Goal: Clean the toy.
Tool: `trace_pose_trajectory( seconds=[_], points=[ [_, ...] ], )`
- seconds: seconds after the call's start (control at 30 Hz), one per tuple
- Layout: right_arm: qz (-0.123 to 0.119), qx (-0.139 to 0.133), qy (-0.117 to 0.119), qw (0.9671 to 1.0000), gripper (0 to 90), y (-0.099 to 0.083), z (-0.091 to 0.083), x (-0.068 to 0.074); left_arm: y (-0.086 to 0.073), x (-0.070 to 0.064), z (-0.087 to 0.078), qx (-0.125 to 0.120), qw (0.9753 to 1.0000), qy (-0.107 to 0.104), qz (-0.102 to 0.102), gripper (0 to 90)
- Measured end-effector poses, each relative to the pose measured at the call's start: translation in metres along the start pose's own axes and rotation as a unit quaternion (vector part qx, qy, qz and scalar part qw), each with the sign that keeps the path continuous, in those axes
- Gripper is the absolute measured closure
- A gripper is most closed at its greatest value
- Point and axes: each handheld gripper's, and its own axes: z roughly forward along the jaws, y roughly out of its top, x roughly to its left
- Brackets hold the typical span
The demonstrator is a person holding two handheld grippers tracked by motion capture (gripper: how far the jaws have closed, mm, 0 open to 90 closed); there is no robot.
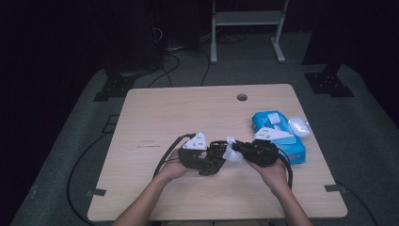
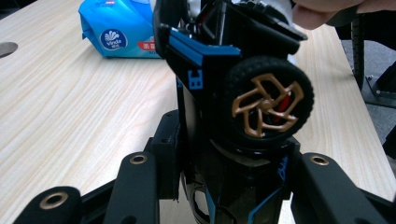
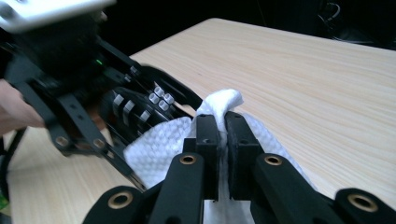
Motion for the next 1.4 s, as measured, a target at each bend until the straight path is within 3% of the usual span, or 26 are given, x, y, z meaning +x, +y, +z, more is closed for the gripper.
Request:
trace_pose_trajectory(
  seconds=[0.17, 0.47, 0.63, 0.7, 0.93, 1.13, 1.23, 1.3, 1.4],
  points=[
    [-0.015, -0.015, 0.014, 0.9997, 84.7, 0.011, -0.001, 0.009, 0.0, -0.001, 0.002, 0.002, 1.0, 0.001, 0.002, 56.9],
    [-0.005, 0.006, -0.003, 1.0, 84.7, -0.002, 0.002, 0.0, -0.004, 0.0, 0.006, 0.011, 0.9999, -0.002, -0.001, 56.9],
    [-0.015, -0.015, 0.023, 0.9995, 84.6, 0.01, 0.002, 0.011, -0.004, -0.001, 0.008, 0.014, 0.9999, -0.002, 0.002, 56.9],
    [-0.02, -0.013, 0.022, 0.9995, 84.6, 0.011, 0.003, 0.013, -0.004, -0.001, 0.007, 0.008, 1.0, -0.005, 0.001, 56.9],
    [0.0, 0.005, 0.001, 1.0, 84.6, -0.004, 0.002, -0.001, -0.006, -0.001, 0.006, 0.014, 0.9999, -0.001, 0.001, 56.9],
    [-0.025, -0.016, 0.027, 0.9992, 84.6, 0.012, 0.001, 0.015, -0.003, -0.001, 0.009, 0.019, 0.9998, -0.001, 0.005, 56.9],
    [-0.037, -0.006, 0.044, 0.9983, 84.6, 0.019, 0.006, 0.026, -0.002, -0.002, 0.011, 0.018, 0.9998, -0.001, 0.006, 56.9],
    [-0.051, 0.005, 0.042, 0.9978, 84.6, 0.02, 0.011, 0.03, -0.001, -0.003, 0.01, 0.016, 0.9999, -0.001, 0.006, 56.9],
    [-0.046, 0.005, 0.033, 0.9984, 84.5, 0.018, 0.012, 0.024, -0.001, -0.003, 0.01, 0.017, 0.9998, -0.002, 0.005, 56.9]
  ],
)
